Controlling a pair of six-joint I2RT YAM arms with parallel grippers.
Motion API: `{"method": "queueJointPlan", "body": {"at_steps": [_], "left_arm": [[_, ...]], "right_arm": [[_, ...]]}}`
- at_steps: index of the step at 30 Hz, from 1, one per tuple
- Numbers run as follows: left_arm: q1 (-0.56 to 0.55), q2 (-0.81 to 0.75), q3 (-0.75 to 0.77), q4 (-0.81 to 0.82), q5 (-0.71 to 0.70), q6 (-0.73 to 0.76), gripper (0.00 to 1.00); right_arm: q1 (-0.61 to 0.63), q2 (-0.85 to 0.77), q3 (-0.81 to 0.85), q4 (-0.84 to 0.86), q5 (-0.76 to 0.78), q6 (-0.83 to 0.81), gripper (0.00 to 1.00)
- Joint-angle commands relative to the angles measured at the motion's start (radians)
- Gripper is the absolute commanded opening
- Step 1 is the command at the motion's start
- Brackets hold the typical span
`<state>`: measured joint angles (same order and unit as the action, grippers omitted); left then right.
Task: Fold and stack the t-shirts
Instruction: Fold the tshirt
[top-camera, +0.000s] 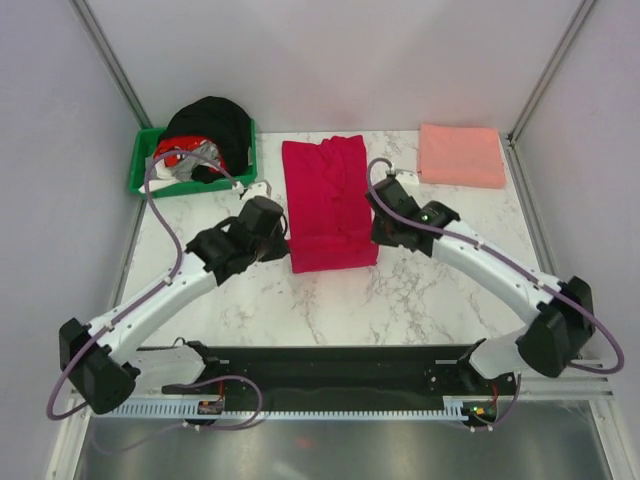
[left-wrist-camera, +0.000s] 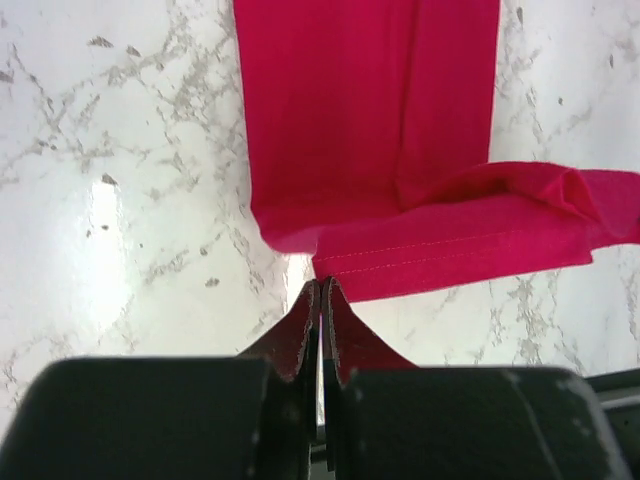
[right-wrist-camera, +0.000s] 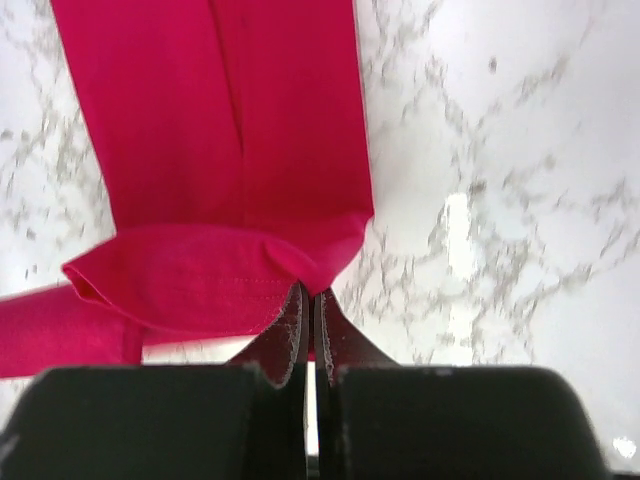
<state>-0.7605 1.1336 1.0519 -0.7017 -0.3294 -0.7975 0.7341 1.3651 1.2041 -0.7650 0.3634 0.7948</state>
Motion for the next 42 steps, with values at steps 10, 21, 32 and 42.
{"method": "queueJointPlan", "body": {"at_steps": [10,21,32,42], "left_arm": [[0.3,0.426,0.304,0.149,0.225,0.259,0.02],[0.392,0.745,0.468,0.171,0.276,0.325,0.02],[0.518,1.057,0.847,0.007,0.562,0.339,0.92],[0.492,0.746,0.664,-0.039,0.527,0.363,0.95]], "right_arm": [[-0.176,0.468,0.437,0.047,-0.04,-0.244,0.0],[-0.263,0.721,0.564,0.124,-0.158,-0.296,0.0],[-0.344,0.947,0.989,0.006,-0.261,-0.315,0.83],[-0.311,0.464,0.294,0.229,-0.34,-0.261,0.81]]}}
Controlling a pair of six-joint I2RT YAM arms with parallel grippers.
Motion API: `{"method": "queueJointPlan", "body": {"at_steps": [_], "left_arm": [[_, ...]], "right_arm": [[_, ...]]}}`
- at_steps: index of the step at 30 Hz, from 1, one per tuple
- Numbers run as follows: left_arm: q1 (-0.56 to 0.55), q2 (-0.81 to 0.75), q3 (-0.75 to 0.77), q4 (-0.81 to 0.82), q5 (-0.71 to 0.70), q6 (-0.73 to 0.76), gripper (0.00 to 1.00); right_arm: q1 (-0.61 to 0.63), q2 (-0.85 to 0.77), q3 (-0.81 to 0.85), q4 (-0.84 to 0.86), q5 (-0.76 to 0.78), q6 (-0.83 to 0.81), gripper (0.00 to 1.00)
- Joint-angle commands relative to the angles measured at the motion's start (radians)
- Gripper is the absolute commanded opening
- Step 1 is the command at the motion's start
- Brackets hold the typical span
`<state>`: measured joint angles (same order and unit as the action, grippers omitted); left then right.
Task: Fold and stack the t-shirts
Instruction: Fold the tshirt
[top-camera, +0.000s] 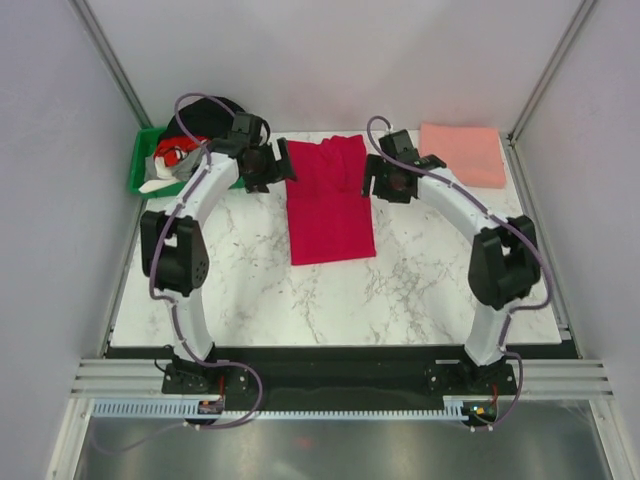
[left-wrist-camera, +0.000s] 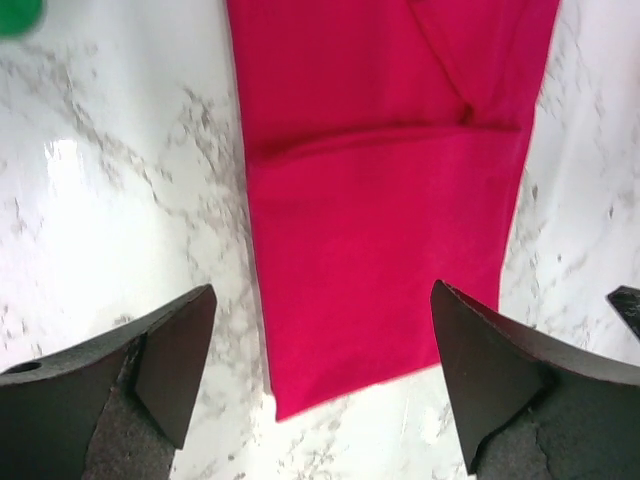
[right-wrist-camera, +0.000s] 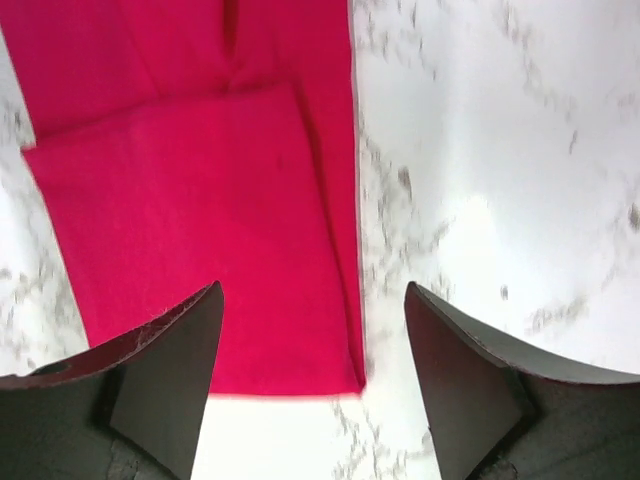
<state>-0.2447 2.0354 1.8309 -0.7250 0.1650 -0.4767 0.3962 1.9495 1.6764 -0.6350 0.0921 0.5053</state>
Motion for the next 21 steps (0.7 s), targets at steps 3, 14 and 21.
{"method": "queueJointPlan", "body": {"at_steps": [3,14,21], "left_arm": [[-0.05,-0.311,-0.342,0.057,0.034,0.021,0.93],[-0.125,-0.678,-1.019,0.433,0.064,-0.141,0.86],[-0.127,-0.744,-1.125,0.504,0.047,-0.149,0.85]], "right_arm": [[0.067,-0.202,-0.358,0.144,-0.107,0.036,0.8],[0.084,-0.271,-0.684,0.317,-0.15,0.058,0.7],[0.055,-0.305,-0.724,0.417,-0.207,0.055,0.66]]}}
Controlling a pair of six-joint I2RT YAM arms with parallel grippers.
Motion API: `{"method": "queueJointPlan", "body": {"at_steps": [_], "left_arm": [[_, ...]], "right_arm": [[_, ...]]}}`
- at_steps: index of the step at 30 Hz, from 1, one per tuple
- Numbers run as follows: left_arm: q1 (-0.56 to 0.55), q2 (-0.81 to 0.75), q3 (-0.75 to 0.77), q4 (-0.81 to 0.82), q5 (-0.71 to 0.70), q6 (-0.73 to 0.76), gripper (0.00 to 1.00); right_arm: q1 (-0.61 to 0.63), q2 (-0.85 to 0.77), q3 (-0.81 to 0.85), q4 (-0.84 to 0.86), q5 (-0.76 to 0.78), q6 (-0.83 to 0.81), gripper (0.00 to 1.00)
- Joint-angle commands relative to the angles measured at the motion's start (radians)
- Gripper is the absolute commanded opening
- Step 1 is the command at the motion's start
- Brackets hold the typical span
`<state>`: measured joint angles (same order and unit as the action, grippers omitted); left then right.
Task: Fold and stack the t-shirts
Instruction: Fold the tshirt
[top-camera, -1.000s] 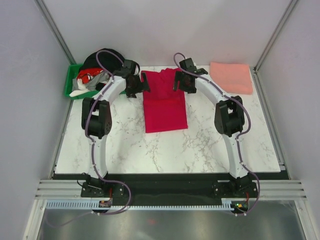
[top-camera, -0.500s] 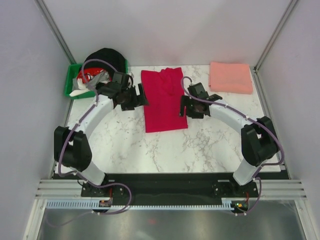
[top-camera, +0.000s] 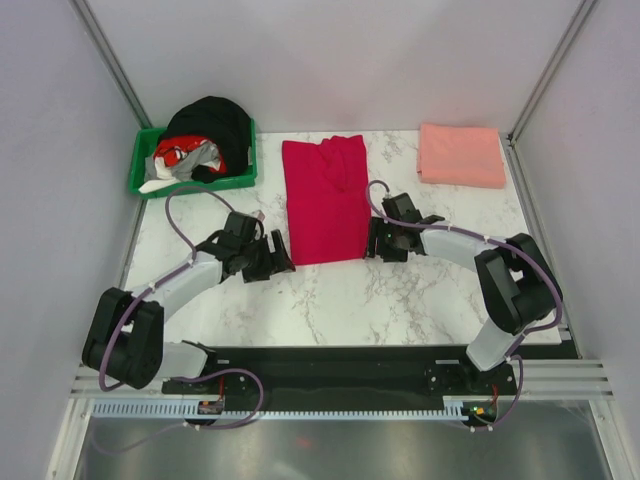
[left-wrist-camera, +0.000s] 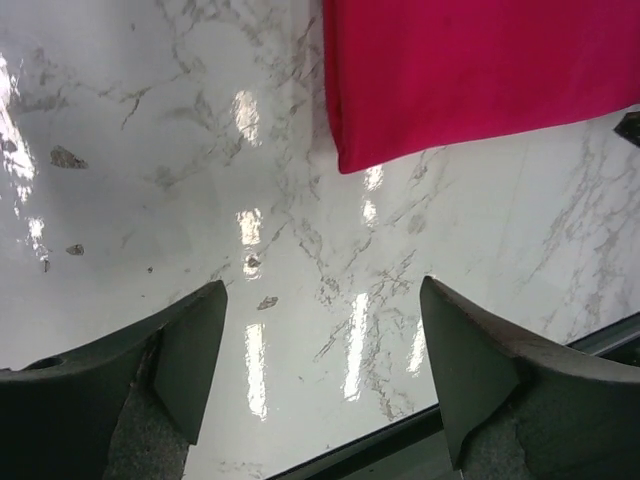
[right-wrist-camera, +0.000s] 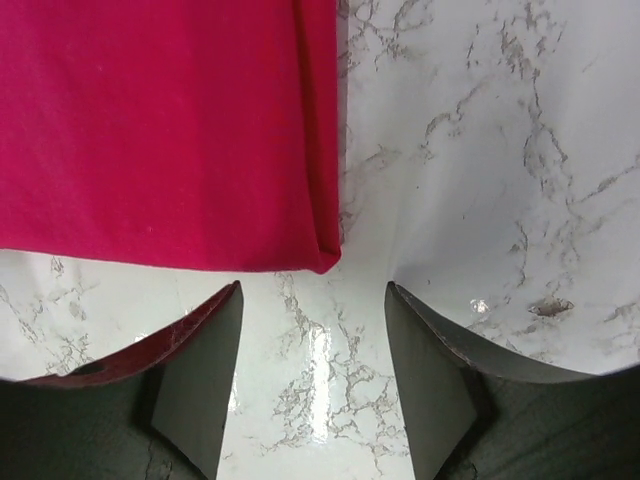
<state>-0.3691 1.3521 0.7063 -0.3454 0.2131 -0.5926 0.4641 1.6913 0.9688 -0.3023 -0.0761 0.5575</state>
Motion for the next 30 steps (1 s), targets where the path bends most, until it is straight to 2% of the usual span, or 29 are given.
{"method": "queueJointPlan", "body": {"at_steps": [1,5,10,13,17,20,24,25,28,29,30], "left_arm": [[-0.002,-0.068,-0.005,0.129,-0.001,-0.035,0.85],[-0.002,-0.048,-0.03,0.196,-0.014,-0.053,0.83],[-0.004,0.036,-0.039,0.29,-0.001,-0.084,0.81],[-0.004,0.105,-0.034,0.327,0.002,-0.095,0.77],[-0.011,0.174,-0.03,0.382,-0.001,-0.11,0.65],[-0.019,0.212,-0.028,0.414,-0.008,-0.124,0.6],[-0.028,0.257,-0.033,0.453,-0.017,-0.147,0.54],[-0.028,0.266,-0.031,0.457,-0.02,-0.151,0.51],[-0.036,0.288,-0.031,0.473,-0.018,-0.165,0.24],[-0.039,0.292,-0.03,0.48,-0.02,-0.168,0.12],[-0.04,0.294,-0.03,0.479,-0.02,-0.17,0.08]], "right_arm": [[-0.016,-0.05,-0.018,0.088,-0.039,0.001,0.66],[-0.036,-0.015,-0.016,0.121,-0.065,0.007,0.66],[-0.065,0.036,-0.038,0.187,-0.125,0.016,0.6],[-0.068,0.06,-0.041,0.198,-0.131,0.01,0.51],[-0.07,0.082,-0.053,0.207,-0.129,0.004,0.41],[-0.073,0.091,-0.07,0.215,-0.136,0.004,0.29],[-0.077,0.096,-0.088,0.23,-0.14,0.005,0.22],[-0.078,0.099,-0.091,0.233,-0.142,0.005,0.2],[-0.081,0.105,-0.104,0.244,-0.151,0.012,0.12],[-0.082,0.105,-0.107,0.247,-0.154,0.012,0.09],[-0.082,0.105,-0.107,0.247,-0.159,0.013,0.09]]}}
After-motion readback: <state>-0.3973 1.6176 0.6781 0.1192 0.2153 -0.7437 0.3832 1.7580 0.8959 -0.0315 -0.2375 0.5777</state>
